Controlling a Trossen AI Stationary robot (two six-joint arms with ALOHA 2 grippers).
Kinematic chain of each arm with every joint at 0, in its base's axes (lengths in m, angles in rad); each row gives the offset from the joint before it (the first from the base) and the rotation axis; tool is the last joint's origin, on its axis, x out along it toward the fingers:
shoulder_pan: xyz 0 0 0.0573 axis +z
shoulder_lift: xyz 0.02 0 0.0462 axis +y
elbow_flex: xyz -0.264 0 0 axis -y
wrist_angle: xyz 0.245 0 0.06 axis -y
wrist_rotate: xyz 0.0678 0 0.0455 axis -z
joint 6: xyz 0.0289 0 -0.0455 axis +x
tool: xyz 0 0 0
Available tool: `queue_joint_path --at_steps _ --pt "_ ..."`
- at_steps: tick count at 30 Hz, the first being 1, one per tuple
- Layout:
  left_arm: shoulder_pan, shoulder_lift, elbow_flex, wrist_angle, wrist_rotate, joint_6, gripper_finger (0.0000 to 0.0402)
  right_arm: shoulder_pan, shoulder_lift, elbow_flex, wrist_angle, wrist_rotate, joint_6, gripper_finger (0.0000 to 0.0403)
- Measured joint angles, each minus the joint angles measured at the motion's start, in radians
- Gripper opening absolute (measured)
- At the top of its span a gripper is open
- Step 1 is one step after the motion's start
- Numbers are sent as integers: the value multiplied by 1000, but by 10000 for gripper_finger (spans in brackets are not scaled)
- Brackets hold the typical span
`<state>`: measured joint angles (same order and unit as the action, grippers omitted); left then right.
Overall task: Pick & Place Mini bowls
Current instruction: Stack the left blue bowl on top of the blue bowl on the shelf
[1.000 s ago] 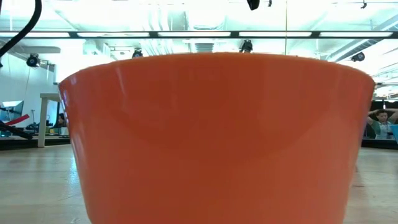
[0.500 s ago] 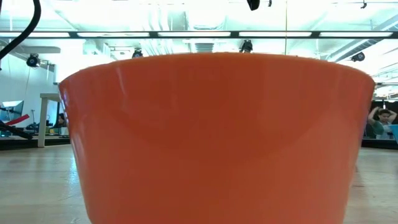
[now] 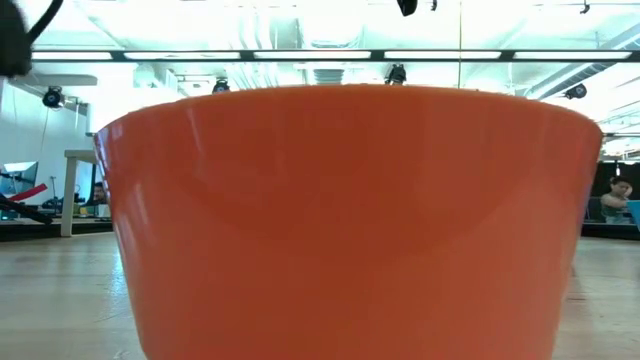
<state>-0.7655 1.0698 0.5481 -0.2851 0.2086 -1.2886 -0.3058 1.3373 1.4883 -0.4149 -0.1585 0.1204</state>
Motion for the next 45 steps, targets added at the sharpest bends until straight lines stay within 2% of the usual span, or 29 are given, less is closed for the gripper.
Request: queue_joint_path --at_steps 4,9,14,21,27,35,42,45 --pt "3 -94 5 -6 -158 -149 1 0 0 0 0 -10 -2 123" --pt "13 -184 10 -43 -328 -332 0 -1 0 0 0 -88 -40 123" --pt "41 -241 54 -130 -487 -391 0 0 0 0 0 -109 -47 123" --pt "154 -290 190 -353 -644 -446 0 0 0 0 0 -112 -53 123" --pt "284 -284 365 -588 -696 -427 0 0 0 0 0 -112 -53 123" --pt "476 -255 579 -909 -770 -302 0 0 0 0 0 -111 -53 123" --pt "653 -238 705 -1090 -951 -130 0 0 0 0 0 -111 -54 123" --pt "729 -238 759 -1152 -986 -86 0 0 0 0 0 -111 -54 123"
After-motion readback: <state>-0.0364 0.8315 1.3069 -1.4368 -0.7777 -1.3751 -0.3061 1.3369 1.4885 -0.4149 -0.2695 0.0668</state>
